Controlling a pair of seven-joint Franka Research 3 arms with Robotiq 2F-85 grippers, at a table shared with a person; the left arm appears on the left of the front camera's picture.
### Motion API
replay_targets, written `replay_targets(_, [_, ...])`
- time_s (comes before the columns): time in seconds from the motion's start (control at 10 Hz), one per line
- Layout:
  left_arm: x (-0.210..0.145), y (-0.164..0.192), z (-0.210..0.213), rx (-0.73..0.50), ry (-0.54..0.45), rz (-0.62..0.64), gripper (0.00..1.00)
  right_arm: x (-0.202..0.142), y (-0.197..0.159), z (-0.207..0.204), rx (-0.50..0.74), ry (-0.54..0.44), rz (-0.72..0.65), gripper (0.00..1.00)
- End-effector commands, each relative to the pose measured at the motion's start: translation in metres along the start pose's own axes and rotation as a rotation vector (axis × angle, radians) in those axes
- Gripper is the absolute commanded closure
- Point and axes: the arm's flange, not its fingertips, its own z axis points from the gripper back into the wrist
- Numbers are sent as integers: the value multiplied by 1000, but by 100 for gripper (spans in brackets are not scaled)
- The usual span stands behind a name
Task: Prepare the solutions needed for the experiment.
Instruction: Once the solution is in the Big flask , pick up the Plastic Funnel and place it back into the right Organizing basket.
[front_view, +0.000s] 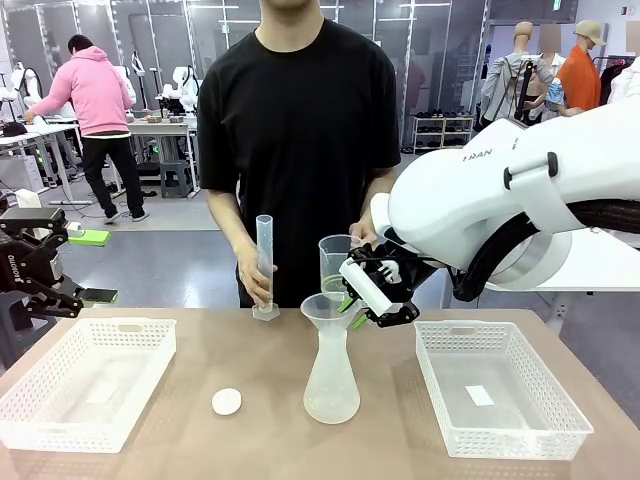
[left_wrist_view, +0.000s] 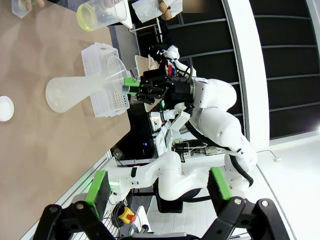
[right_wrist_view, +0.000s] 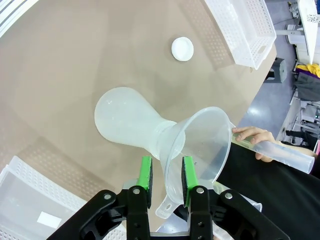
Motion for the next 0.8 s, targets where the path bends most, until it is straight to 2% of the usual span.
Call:
replay_targets(0.0, [1,-3,-1,-23,-3,0,0,0,0,1,-6,-7,-2,68])
replay_targets(0.5, [1,-3,-1,-23,-3,0,0,0,0,0,0,0,1,68])
replay_targets(0.7, [1,-3,-1,-23,-3,0,0,9,-10,42,-25,89,3,68])
